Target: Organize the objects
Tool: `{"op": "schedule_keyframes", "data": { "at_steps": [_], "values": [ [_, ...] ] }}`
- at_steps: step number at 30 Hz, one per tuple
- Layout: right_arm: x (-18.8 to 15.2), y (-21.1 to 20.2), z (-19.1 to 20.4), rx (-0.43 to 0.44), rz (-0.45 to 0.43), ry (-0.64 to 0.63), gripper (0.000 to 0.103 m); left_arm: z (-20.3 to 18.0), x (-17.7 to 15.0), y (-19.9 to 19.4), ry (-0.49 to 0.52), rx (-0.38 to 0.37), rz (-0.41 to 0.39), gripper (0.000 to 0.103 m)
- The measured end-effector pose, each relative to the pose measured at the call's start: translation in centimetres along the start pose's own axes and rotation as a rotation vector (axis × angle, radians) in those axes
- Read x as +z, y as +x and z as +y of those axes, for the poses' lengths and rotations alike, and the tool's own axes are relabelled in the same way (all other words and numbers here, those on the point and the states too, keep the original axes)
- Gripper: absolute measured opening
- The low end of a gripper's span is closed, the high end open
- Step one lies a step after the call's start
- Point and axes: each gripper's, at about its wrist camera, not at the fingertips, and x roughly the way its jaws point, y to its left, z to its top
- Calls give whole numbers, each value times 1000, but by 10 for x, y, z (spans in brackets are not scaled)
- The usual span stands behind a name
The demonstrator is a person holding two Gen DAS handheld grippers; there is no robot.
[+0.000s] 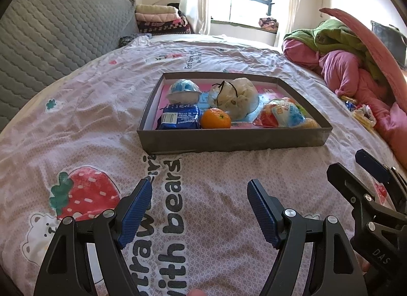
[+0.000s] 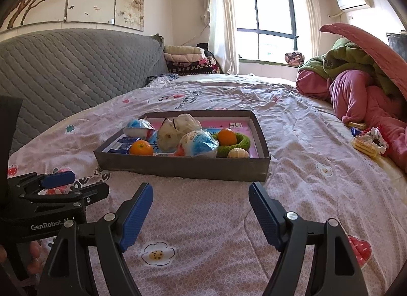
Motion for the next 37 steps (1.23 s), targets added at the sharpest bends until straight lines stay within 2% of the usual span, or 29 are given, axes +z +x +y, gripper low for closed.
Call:
{"op": "schedule_keyframes", "data": {
  "at_steps": [14,33,37],
  "values": [
    [-1,4,-2,7,6,4,77,7,-2,5,-28,7,15,78],
    [-3,4,-1,10,11,6,77,2,-4,6,-8,16,20,78],
    [-3,4,-1,10,11,6,77,-1,-5,3,3,9,1,78]
  ]
}}
